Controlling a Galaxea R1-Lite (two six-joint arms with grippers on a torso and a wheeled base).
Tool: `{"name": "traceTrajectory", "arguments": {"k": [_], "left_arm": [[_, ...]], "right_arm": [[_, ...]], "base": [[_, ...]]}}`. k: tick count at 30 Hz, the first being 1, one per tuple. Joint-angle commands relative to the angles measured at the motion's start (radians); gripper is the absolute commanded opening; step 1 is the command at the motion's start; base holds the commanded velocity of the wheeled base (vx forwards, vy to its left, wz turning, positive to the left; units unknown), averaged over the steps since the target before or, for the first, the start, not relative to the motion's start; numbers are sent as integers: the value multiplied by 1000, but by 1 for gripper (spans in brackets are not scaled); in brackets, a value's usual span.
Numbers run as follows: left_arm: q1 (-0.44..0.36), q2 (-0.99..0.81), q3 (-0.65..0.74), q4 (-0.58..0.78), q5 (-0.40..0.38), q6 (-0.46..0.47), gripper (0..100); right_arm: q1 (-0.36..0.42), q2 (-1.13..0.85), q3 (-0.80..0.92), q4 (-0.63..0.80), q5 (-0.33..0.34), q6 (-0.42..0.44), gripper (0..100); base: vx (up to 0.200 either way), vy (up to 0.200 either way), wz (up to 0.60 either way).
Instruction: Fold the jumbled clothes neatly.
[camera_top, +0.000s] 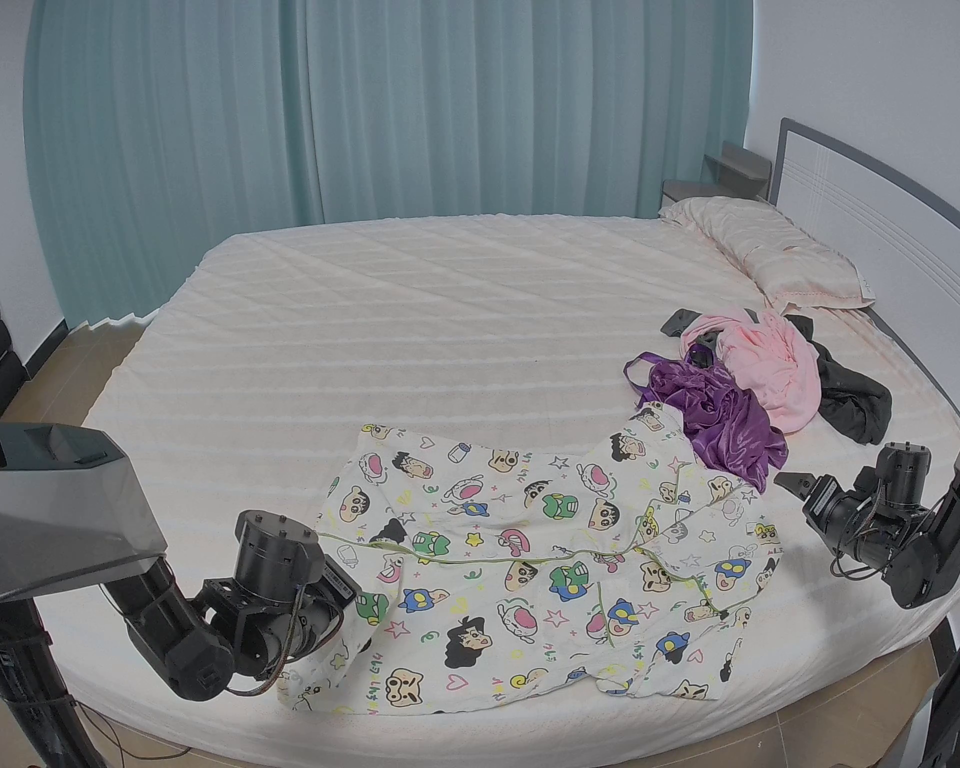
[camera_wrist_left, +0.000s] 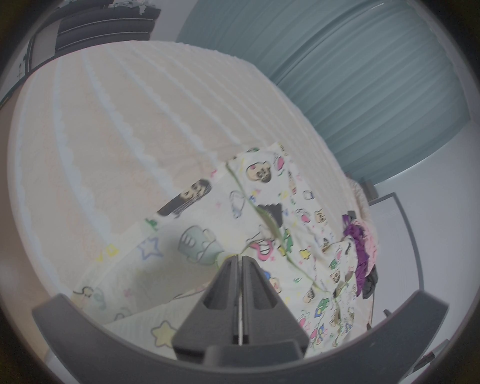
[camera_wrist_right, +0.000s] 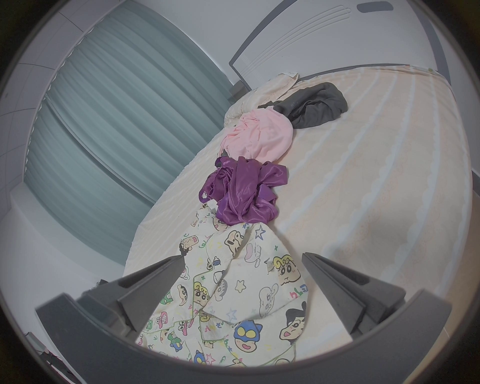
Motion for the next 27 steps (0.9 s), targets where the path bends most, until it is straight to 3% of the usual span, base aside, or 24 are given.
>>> {"name": "traceTrajectory", "arguments": {"k": [1, 9, 15, 18, 27], "left_arm": [[35, -30, 39, -72, 5, 40, 0], [152, -38, 27, -117, -34, 214, 0], [198, 46, 0, -120, -58, 215, 0], [222, 105, -13, -201, -57, 215, 0], [230, 141, -43, -256, -60, 220, 0]], "right_arm": [[0, -18, 4, 0, 0, 0, 100], [0, -34, 9, 1, 0, 0, 100], [2, -31, 9, 1, 2, -1, 100], [3, -31, 12, 1, 2, -1, 100], [8, -31, 13, 1, 2, -5, 100]], "base": [[0, 0, 0], [0, 0, 0], [0, 0, 0], [0, 0, 0], [0, 0, 0]]}}
